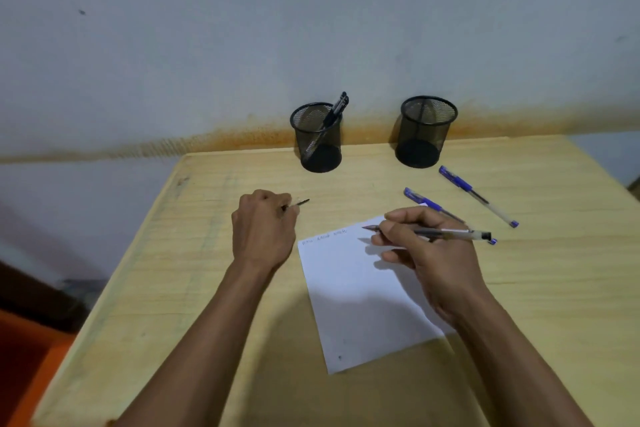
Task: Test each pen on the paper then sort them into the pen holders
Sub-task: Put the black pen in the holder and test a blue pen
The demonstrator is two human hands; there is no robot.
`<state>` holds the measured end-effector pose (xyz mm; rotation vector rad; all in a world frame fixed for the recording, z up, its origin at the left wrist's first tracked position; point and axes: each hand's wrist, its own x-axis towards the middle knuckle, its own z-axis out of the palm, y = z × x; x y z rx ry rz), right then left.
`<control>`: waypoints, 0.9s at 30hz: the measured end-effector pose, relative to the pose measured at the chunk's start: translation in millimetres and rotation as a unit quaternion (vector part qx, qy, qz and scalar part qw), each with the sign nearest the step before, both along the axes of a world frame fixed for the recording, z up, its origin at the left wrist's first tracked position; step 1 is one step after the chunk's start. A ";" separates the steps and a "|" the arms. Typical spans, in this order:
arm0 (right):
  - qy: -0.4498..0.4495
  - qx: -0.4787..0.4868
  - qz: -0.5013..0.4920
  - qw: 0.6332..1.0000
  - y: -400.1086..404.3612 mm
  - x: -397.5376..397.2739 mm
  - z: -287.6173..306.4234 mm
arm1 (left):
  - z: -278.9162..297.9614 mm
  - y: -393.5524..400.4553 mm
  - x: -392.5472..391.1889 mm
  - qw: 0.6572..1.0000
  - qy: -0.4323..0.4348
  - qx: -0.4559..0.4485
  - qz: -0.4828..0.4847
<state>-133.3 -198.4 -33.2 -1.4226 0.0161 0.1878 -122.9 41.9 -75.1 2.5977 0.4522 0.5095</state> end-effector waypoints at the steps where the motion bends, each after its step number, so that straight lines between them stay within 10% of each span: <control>1: 0.004 0.002 -0.008 1.000 -2.7 -2.5 0.8 | 1.3 -0.9 2.6 1.000 0.005 0.012 -0.001; 27: -0.183 -0.075 -0.013 0.980 -20.6 -49.1 45.1 | 56.9 -72.0 -100.0 0.956 -0.151 -0.184 -0.169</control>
